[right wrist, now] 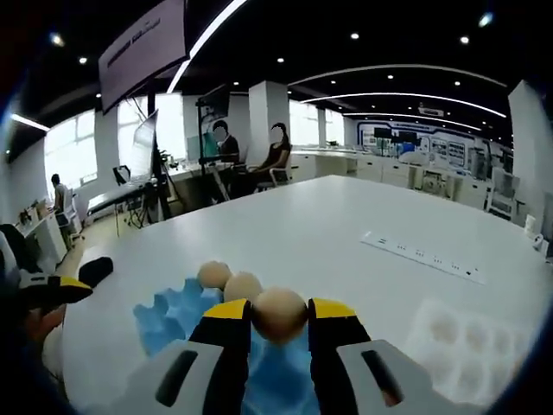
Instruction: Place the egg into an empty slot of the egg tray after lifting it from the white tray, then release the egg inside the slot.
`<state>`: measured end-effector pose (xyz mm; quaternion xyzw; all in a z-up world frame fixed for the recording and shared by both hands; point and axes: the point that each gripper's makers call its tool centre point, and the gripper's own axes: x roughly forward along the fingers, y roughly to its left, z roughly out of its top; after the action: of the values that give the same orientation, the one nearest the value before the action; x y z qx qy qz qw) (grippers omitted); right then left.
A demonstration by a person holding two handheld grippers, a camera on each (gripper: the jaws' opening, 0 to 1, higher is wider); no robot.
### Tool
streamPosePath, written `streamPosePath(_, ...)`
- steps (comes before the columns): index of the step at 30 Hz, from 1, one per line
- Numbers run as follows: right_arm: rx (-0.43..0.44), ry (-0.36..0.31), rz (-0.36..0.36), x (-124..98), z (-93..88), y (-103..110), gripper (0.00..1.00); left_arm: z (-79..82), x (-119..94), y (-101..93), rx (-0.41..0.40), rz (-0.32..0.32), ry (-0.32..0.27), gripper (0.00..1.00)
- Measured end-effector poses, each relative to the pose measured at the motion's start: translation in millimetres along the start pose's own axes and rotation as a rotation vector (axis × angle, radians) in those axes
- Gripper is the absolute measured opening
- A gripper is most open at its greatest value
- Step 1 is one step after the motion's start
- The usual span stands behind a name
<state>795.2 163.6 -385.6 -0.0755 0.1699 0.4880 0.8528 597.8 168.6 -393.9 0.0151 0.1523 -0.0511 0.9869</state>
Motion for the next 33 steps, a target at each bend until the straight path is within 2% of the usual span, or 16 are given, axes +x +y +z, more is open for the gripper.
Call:
streamPosePath(15, 0.012, 0.024, 0.018, 17.0, -9.7, 4.9, 0.27, -2.1, 2.7, 6.2, -0.002, -0.002, 0.007, 1.00)
streamPosePath(24, 0.009, 0.039, 0.000, 21.0, -18.7, 7.2, 0.27, -3.1, 3.9, 11.4, 0.001, 0.009, 0.015, 1.00)
streamPosePath(27, 0.025, 0.056, -0.002, 24.1, -26.1, 6.1, 0.28, 1.6, 5.8, 13.4, 0.007, 0.011, 0.019, 1.00)
streamPosePath(33, 0.003, 0.051, 0.006, 25.1, -22.0, 5.8, 0.29, 9.1, 12.9, 12.5, 0.000, 0.002, 0.003, 1.00)
